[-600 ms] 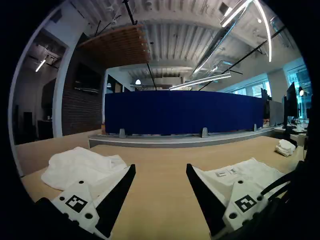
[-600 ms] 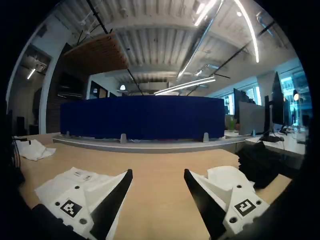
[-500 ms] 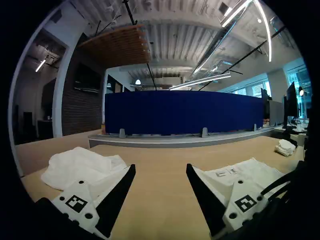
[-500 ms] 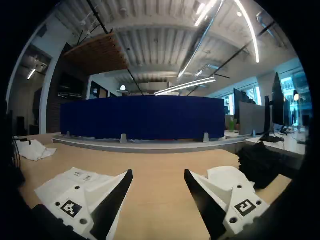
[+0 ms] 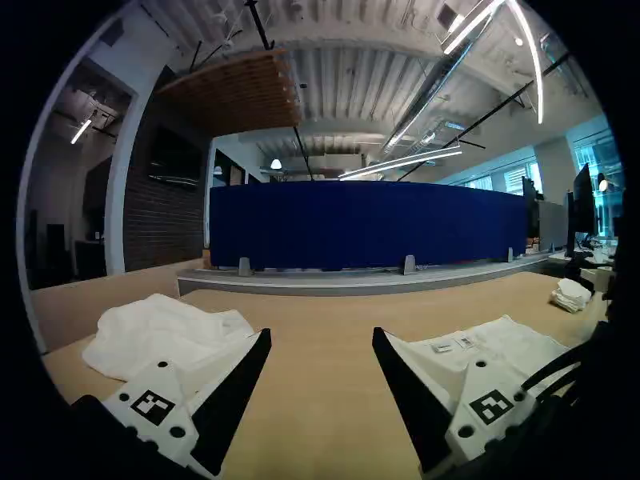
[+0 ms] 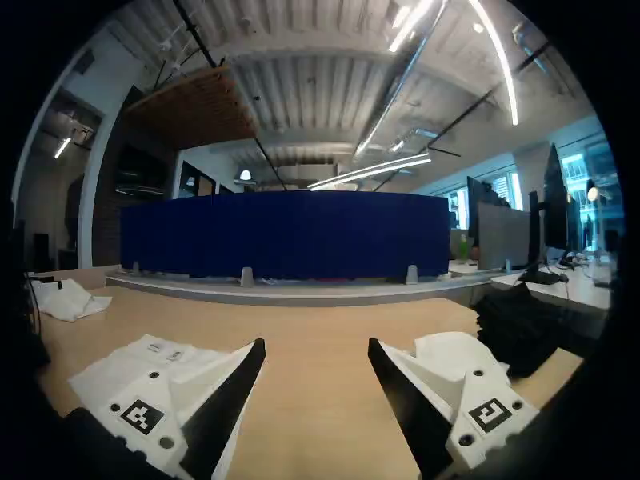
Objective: Fold towel
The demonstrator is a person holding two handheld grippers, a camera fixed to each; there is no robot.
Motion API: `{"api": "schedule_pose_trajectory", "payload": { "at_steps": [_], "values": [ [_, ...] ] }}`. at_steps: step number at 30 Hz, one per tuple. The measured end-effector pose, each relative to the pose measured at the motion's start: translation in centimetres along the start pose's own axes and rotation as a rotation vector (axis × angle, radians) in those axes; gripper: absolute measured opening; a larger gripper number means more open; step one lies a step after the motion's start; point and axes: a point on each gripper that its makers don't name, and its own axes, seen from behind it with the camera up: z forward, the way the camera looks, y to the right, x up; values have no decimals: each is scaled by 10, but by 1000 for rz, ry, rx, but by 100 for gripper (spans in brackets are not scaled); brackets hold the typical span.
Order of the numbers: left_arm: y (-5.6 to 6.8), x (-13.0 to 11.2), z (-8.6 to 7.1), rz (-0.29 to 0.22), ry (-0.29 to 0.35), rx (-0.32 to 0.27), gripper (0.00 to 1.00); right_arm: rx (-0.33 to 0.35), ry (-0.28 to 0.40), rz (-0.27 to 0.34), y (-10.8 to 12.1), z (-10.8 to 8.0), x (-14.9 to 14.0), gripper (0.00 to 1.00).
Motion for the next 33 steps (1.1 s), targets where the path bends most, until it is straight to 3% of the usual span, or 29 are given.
{"api": "schedule_pose_trajectory", "payload": {
  "at_steps": [18, 21, 26, 33],
  "values": [
    [-3, 5, 0, 15, -4, 12, 94, 2, -5, -7, -2, -2, 3, 99],
    [-3, 23, 0, 28, 15, 11, 94, -8, 6, -4, 0, -4, 19, 100],
    [-1, 60, -1, 4, 20, 8, 94, -18, 18, -1, 2, -6, 59, 100],
    [-2, 132, -5, -3, 12, 6, 94, -16, 19, -22, 1, -9, 133, 100]
  ]
}}
